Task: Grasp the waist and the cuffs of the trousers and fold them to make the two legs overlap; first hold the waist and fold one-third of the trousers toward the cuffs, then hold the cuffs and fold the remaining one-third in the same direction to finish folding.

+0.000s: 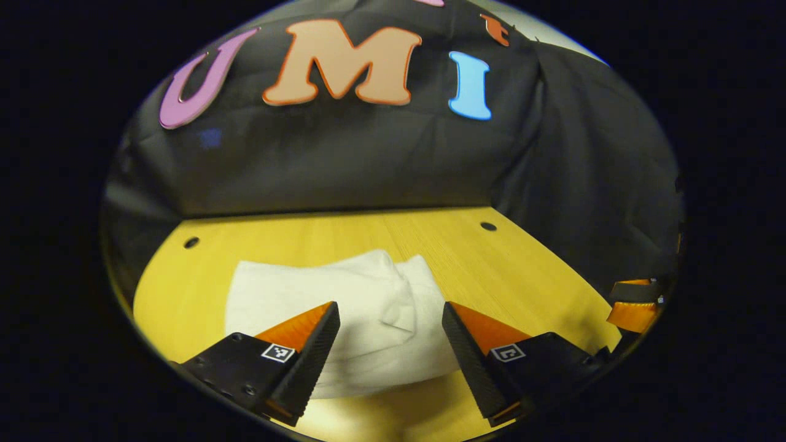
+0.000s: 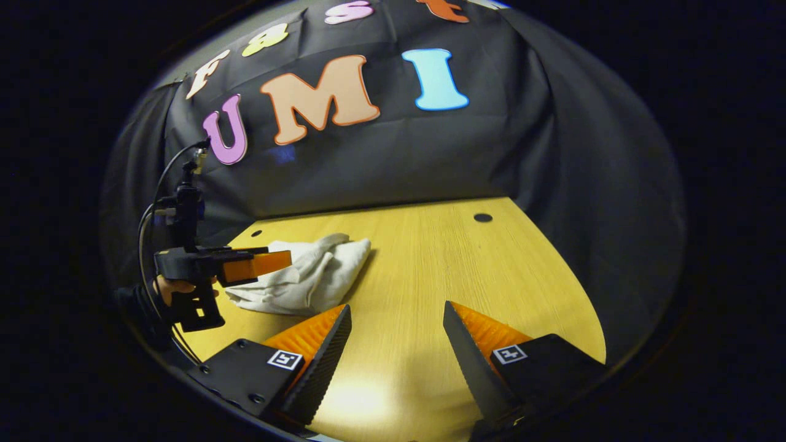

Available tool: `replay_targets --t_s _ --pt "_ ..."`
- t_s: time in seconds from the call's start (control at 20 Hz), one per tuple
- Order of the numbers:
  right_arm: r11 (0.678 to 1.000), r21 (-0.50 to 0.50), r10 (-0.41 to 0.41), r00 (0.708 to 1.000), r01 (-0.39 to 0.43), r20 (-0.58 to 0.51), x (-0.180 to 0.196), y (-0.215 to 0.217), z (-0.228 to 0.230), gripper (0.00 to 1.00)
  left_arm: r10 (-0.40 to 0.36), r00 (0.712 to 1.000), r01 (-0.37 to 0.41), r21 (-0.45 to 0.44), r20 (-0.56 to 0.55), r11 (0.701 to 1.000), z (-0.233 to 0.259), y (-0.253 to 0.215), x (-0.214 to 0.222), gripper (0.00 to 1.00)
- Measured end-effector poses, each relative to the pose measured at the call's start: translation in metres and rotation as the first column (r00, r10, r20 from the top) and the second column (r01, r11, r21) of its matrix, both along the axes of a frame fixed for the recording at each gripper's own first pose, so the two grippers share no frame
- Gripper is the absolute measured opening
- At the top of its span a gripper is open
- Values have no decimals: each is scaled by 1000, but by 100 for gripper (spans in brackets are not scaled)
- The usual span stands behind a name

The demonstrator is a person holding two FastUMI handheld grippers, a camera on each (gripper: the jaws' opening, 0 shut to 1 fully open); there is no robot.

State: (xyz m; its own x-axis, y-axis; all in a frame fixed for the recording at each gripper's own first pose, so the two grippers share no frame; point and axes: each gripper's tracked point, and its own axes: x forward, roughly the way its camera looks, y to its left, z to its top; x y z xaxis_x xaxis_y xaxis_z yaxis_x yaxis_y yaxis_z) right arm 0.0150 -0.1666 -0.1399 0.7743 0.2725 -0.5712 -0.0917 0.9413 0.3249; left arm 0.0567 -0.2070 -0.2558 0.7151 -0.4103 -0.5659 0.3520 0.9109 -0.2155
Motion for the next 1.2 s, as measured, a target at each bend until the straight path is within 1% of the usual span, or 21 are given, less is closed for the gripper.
replay_targets --t_s 0.05,0.1,0.2,0.25,0.35,0.45,0.55,0.65,0.8,0.95,1.0,1.05,1.1,1.15,1.2 --pt "1000 11 0 1000 -1 27 7 10 12 92 27 999 -28 23 41 999 14 17 1 97" --pt "1000 27 -3 999 2 51 14 21 26 97 49 995 -52 40 82 998 30 35 3 96" --pt "998 59 -25 995 19 96 28 39 53 96 75 986 -87 75 147 993 61 73 3 96" --pt "997 70 -36 992 27 124 30 44 71 97 94 979 -112 92 180 989 75 84 2 96" --pt "997 63 -51 979 40 196 44 58 99 97 141 961 -167 93 236 982 105 124 0 94" --pt "998 33 -52 967 45 250 54 73 114 96 192 943 -223 85 272 971 123 156 -3 94" --pt "999 23 -42 960 37 276 56 90 125 97 238 919 -273 72 314 959 141 182 -10 95" --pt "999 38 -46 951 36 305 55 105 139 96 271 901 -307 56 339 950 154 201 -14 94" --pt "999 24 -51 934 45 354 55 119 155 96 295 887 -330 42 354 943 164 221 -21 94" --pt "998 14 -62 922 61 383 51 124 165 96 294 882 -335 52 369 941 169 232 -28 94" --pt "998 17 -67 919 65 388 50 125 169 92 290 881 -333 55 373 941 169 234 -31 94" --pt "997 16 -74 917 73 392 47 125 171 96 288 881 -331 54 375 942 169 235 -33 94" --pt "997 11 -80 915 82 396 46 123 174 92 288 882 -329 49 374 943 169 236 -35 94" --pt "996 8 -88 912 92 400 42 121 176 96 286 883 -324 42 373 945 170 235 -37 94" --pt "995 9 -94 910 99 404 40 121 180 92 286 882 -322 34 374 946 171 236 -39 94"
